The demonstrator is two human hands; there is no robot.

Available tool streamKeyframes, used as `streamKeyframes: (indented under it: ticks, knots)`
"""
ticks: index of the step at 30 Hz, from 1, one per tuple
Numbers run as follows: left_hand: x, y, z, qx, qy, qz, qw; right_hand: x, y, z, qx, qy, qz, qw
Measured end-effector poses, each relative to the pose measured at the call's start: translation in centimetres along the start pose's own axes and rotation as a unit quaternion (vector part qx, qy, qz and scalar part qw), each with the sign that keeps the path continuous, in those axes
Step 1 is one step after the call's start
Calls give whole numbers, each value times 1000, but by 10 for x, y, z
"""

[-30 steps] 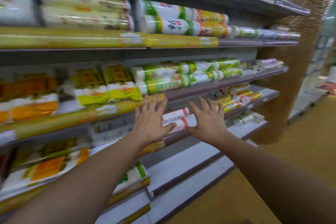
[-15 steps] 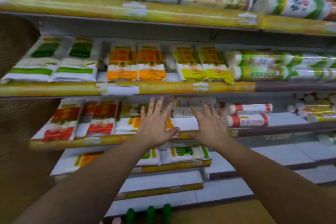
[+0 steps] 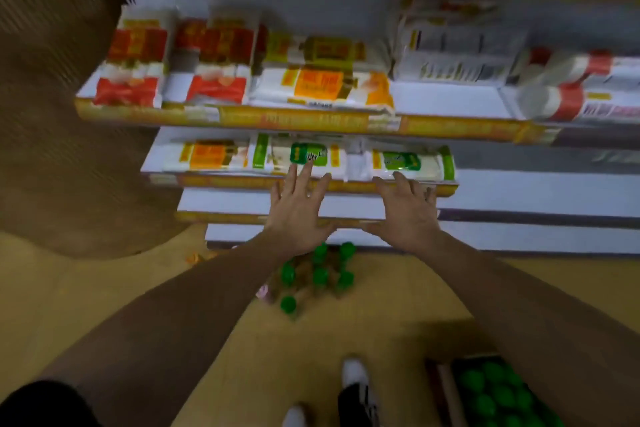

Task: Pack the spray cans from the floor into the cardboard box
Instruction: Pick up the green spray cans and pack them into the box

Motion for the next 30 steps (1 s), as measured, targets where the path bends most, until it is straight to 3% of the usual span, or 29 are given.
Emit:
streamKeyframes:
  ticks: [9,24,30]
  knots:
    - [-143,-1,28,96,-37,84,991,-145,47,-9,38,7,133,990]
    - [-450,-47,88,175,-54,183,966,-448,130,-10,86,17,190,978]
    - [-529,-43,113,211,-83,151,962,-535,165,-16,70,71,176,979]
Point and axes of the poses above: each hand's wrist, its own y-axis towards the middle knuckle, its own x-axis out of the back of the hand, z = x × y, the point moved 1 cm from there along y, towards the middle knuckle, and after that the axes turned 1 degree about x, right-handed, at the moved point
